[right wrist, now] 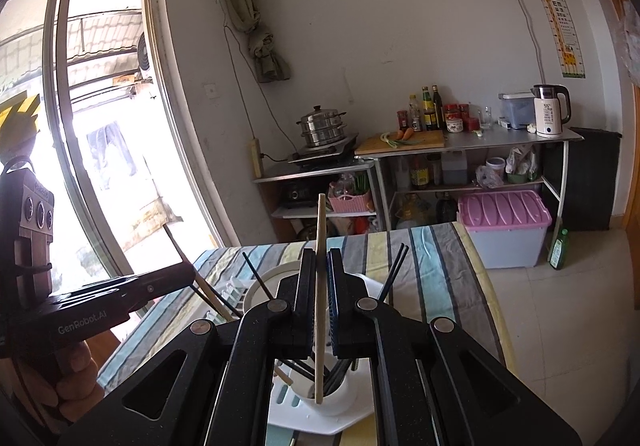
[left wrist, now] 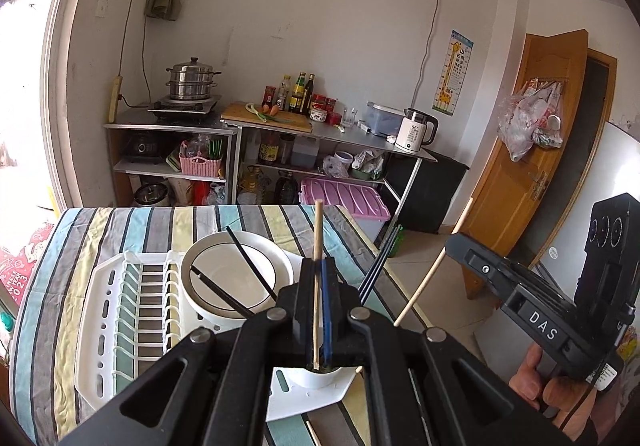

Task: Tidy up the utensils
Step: 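Lower the left tool's chopstick into the white cup and open while the right tool releases its own, then move both open tools back down over the remaining wooden chopsticks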

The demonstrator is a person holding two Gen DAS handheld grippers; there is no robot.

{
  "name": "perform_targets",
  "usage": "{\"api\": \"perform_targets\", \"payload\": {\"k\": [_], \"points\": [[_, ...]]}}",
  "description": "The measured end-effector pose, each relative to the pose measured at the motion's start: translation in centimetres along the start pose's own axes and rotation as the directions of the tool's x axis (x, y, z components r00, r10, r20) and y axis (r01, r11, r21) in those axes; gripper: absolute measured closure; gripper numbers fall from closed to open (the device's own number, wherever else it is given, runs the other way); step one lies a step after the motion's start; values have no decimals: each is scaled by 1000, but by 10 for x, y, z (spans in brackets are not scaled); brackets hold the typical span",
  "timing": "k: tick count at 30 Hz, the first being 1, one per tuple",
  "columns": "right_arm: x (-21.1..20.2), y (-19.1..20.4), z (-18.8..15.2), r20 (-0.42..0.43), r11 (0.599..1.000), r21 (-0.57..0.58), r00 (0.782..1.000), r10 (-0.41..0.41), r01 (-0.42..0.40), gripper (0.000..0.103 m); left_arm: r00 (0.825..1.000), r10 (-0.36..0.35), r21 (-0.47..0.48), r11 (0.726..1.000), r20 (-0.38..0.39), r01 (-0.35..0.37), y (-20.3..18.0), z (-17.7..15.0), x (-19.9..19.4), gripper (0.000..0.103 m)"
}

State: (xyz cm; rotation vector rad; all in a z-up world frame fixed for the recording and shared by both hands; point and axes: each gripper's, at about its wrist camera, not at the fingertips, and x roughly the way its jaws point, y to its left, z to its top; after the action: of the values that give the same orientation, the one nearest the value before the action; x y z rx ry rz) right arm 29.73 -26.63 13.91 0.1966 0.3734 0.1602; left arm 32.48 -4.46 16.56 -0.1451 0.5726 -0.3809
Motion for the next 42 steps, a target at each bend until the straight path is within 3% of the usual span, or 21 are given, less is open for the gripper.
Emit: {"api": "perform_targets", "payload": {"k": [14,26,38,42], "points": [[44,-15,-23,-74,999,18,997,-28,29,98,998,4,-30,1000,-57,-6,18,-21,37,100],[59,-23,-45,-141,998,28,988,-54,58,98,992,45,-59,997,-120,-52,34,-47,55,103],[57,-24,-45,-167,998,35,985,-36,43,97,993,46,-58,997,-109,-52,36,-56,47,103],[50,-23,-49,-167,999,31,985,-38,43,89,993,50,-41,998,-103,-54,34,-64,39,103]]}}
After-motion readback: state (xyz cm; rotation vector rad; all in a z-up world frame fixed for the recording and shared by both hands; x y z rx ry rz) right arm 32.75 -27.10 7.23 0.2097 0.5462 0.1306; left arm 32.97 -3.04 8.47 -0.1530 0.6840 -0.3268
